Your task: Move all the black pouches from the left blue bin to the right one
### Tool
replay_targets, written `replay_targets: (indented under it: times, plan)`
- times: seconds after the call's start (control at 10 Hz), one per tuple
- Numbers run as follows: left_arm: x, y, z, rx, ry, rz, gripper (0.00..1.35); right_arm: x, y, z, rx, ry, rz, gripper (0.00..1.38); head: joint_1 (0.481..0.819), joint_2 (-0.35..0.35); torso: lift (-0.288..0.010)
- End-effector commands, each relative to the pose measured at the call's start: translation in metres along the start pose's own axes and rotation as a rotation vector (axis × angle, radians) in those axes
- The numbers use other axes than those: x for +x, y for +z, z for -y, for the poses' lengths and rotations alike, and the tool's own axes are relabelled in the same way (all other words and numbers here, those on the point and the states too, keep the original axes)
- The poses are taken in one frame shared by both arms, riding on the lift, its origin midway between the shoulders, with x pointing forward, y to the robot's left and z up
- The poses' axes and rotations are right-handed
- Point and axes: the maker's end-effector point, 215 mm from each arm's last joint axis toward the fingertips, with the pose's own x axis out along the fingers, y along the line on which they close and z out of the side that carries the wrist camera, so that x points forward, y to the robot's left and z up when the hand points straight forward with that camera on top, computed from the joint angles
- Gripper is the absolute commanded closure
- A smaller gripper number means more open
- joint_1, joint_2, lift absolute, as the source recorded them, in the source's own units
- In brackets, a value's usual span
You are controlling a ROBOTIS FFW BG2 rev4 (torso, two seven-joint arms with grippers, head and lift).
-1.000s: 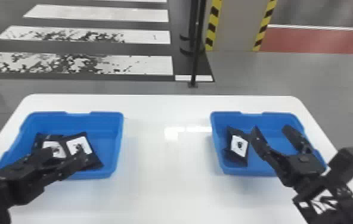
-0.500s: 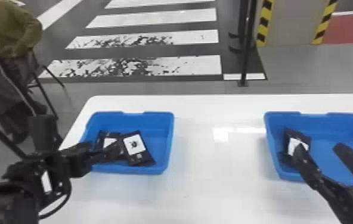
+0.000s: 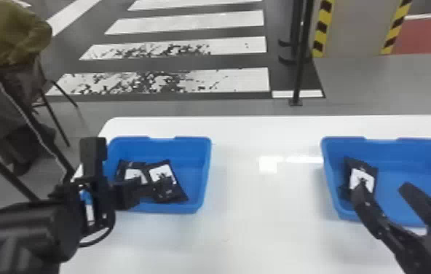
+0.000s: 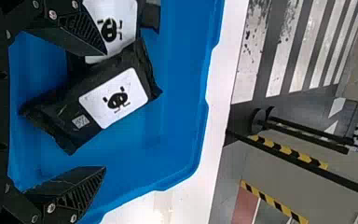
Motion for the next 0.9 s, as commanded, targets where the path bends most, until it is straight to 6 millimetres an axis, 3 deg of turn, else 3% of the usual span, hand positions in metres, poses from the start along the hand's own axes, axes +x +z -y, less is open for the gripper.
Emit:
replay_targets:
  times: [0.0,0.5,0.8]
  plan:
    - [0.017,-0.003,0.013,0.002,-0.030,-0.035,0.17,0.001,-0.003,-0.001,0.021,0.003,-0.006,0.22,0.695,0.126,-0.140]
    - [0.016,-0.005,0.013,0.034,0.021,-0.067,0.18,-0.001,-0.018,-0.002,0.071,0.010,-0.039,0.22,0.695,0.109,-0.140]
    - [0.021,-0.007,0.001,0.028,0.062,-0.092,0.18,-0.001,-0.026,-0.002,0.094,0.015,-0.057,0.22,0.695,0.119,-0.140]
